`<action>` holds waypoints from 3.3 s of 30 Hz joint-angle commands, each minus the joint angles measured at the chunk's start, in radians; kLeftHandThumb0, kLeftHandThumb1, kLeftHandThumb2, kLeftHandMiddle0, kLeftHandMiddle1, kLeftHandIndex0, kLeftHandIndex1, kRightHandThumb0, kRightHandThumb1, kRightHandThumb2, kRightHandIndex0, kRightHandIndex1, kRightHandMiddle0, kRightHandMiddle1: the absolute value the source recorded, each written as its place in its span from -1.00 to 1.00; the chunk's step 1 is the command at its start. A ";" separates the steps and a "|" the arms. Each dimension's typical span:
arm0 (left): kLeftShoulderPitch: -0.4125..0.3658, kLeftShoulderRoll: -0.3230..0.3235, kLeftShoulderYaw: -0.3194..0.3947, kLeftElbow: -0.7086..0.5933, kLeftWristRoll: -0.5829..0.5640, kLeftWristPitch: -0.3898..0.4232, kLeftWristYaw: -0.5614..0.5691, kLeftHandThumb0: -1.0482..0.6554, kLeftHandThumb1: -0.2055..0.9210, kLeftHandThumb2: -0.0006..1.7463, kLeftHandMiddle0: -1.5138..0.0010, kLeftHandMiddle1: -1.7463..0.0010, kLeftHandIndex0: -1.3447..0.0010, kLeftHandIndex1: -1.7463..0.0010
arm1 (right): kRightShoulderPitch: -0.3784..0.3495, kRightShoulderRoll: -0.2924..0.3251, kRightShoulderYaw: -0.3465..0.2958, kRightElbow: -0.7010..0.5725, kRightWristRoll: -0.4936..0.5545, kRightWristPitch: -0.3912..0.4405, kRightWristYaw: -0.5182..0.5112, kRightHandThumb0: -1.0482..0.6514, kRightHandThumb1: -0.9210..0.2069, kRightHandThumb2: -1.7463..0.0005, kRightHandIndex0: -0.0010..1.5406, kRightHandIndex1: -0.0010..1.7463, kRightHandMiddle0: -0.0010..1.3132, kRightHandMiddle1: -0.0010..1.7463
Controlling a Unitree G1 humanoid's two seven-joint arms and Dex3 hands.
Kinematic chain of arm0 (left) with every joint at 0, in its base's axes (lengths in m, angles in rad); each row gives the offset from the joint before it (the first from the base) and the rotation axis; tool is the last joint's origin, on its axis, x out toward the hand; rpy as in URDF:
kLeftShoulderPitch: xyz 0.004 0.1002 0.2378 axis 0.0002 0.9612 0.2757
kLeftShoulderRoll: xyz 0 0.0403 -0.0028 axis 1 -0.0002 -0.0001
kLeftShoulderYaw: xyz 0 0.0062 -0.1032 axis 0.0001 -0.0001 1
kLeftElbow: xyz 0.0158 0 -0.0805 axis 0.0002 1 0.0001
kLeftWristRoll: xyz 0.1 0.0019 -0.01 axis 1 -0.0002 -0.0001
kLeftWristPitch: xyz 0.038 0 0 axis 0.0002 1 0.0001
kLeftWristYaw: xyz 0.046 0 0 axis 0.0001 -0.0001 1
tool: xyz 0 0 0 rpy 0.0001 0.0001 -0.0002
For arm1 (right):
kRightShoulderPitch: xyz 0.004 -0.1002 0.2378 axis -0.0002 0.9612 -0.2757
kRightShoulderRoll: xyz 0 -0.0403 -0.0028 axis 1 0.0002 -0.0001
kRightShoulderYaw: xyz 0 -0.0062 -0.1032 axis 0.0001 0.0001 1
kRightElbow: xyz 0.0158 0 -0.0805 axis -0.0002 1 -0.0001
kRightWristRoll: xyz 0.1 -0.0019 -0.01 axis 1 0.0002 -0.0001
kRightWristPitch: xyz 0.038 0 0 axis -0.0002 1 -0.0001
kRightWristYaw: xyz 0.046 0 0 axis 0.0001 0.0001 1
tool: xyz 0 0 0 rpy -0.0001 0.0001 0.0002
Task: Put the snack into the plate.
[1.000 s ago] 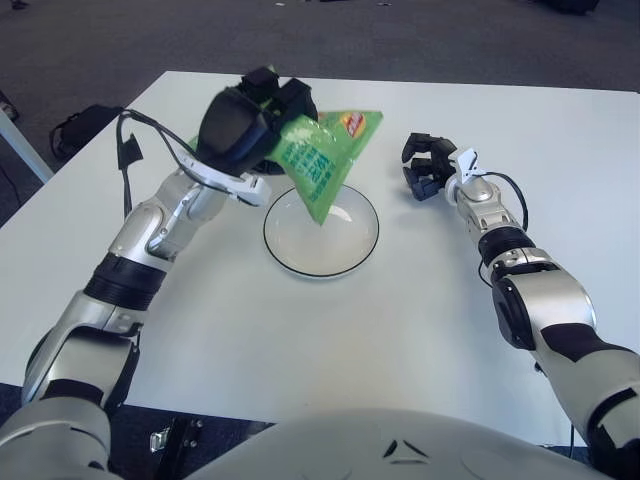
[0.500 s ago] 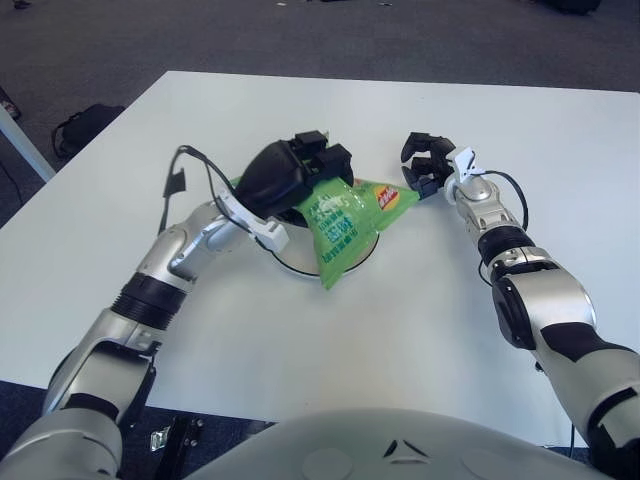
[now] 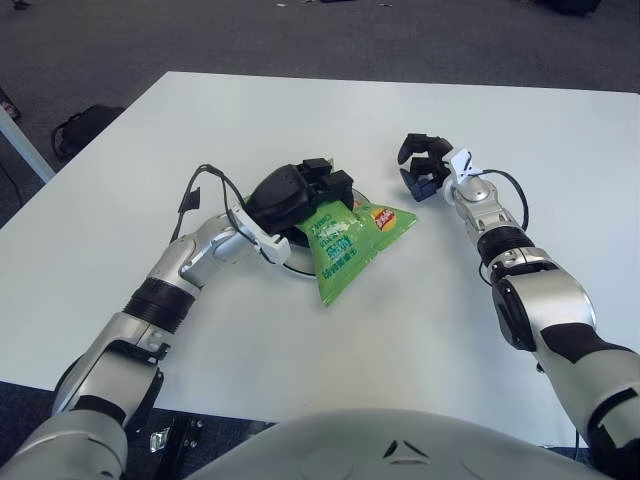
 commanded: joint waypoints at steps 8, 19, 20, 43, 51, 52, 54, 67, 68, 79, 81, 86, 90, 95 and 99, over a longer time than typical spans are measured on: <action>-0.024 0.020 -0.028 0.146 0.063 -0.053 0.029 0.23 -0.54 0.84 -0.09 -0.95 0.15 -1.00 | 0.087 0.008 0.031 0.042 -0.043 0.064 0.019 0.22 0.53 -0.81 0.03 1.00 0.00 0.85; -0.027 0.126 -0.061 0.014 0.003 -0.030 -0.235 0.04 -0.06 0.47 0.27 -1.00 0.31 -0.91 | 0.082 0.008 0.028 0.047 -0.037 0.077 0.020 0.22 0.51 -0.81 0.02 1.00 -0.05 0.90; -0.029 0.143 -0.066 0.004 -0.030 -0.027 -0.293 -0.23 0.24 0.19 0.35 -1.00 0.49 -0.84 | 0.081 0.007 0.030 0.048 -0.040 0.077 0.018 0.22 0.51 -0.81 0.01 1.00 -0.05 0.90; -0.018 0.223 -0.040 -0.039 -0.616 0.122 -0.934 -1.00 1.00 -0.62 1.00 0.96 1.00 0.95 | 0.079 0.002 0.052 0.047 -0.064 0.073 0.003 0.22 0.57 -0.83 0.04 1.00 0.03 0.85; -0.043 0.198 0.003 0.009 -0.810 0.136 -1.142 -0.99 1.00 -0.72 1.00 1.00 1.00 1.00 | 0.083 0.004 0.040 0.046 -0.054 0.068 0.016 0.22 0.53 -0.83 0.03 1.00 -0.05 0.91; -0.045 0.190 0.013 0.019 -0.835 0.136 -1.162 -0.99 1.00 -0.73 1.00 1.00 1.00 1.00 | 0.083 0.004 0.040 0.047 -0.054 0.067 0.016 0.22 0.53 -0.83 0.03 1.00 -0.05 0.91; -0.047 0.169 0.033 0.040 -0.888 0.136 -1.201 -0.98 0.99 -0.74 1.00 1.00 1.00 1.00 | 0.083 0.004 0.042 0.049 -0.059 0.067 0.012 0.22 0.52 -0.82 0.03 1.00 -0.06 0.92; -0.056 0.065 0.190 0.146 -1.006 0.170 -1.245 -0.99 1.00 -0.76 1.00 1.00 1.00 1.00 | 0.081 0.004 0.057 0.049 -0.074 0.067 0.004 0.22 0.55 -0.82 0.04 1.00 -0.01 0.88; -0.056 0.058 0.202 0.153 -1.002 0.164 -1.237 -0.99 1.00 -0.74 1.00 1.00 1.00 1.00 | 0.081 0.004 0.058 0.049 -0.075 0.067 0.004 0.22 0.55 -0.83 0.04 1.00 0.00 0.87; 0.019 0.008 0.360 0.052 -0.891 0.112 -0.968 -0.98 1.00 -0.69 0.99 1.00 0.99 0.99 | 0.082 0.007 0.051 0.048 -0.063 0.072 0.012 0.22 0.58 -0.85 0.06 1.00 0.00 0.88; 0.033 -0.003 0.383 0.039 -0.855 0.099 -0.900 -0.98 1.00 -0.66 0.96 0.98 0.97 0.98 | 0.082 0.007 0.049 0.049 -0.061 0.072 0.015 0.22 0.57 -0.84 0.06 1.00 0.00 0.88; 0.049 -0.056 0.434 0.035 -0.778 0.068 -0.719 -0.91 1.00 -0.56 0.88 0.96 0.99 0.77 | 0.080 0.008 0.045 0.052 -0.060 0.073 0.016 0.22 0.55 -0.83 0.04 1.00 -0.01 0.87; -0.001 -0.092 0.489 0.187 -0.767 0.015 -0.599 -0.83 1.00 -0.48 0.75 0.91 1.00 0.47 | 0.081 0.008 0.045 0.052 -0.062 0.069 0.016 0.22 0.54 -0.81 0.03 1.00 0.02 0.84; -0.028 -0.101 0.539 0.321 -0.760 -0.031 -0.492 -0.76 1.00 -0.41 0.64 0.78 1.00 0.24 | 0.081 0.006 0.053 0.051 -0.073 0.063 0.010 0.22 0.57 -0.83 0.04 1.00 0.02 0.86; -0.031 -0.110 0.580 0.412 -0.785 -0.041 -0.438 -0.65 1.00 -0.34 0.57 0.23 1.00 -0.11 | 0.083 0.004 0.061 0.050 -0.078 0.056 0.013 0.22 0.60 -0.86 0.06 1.00 0.04 0.87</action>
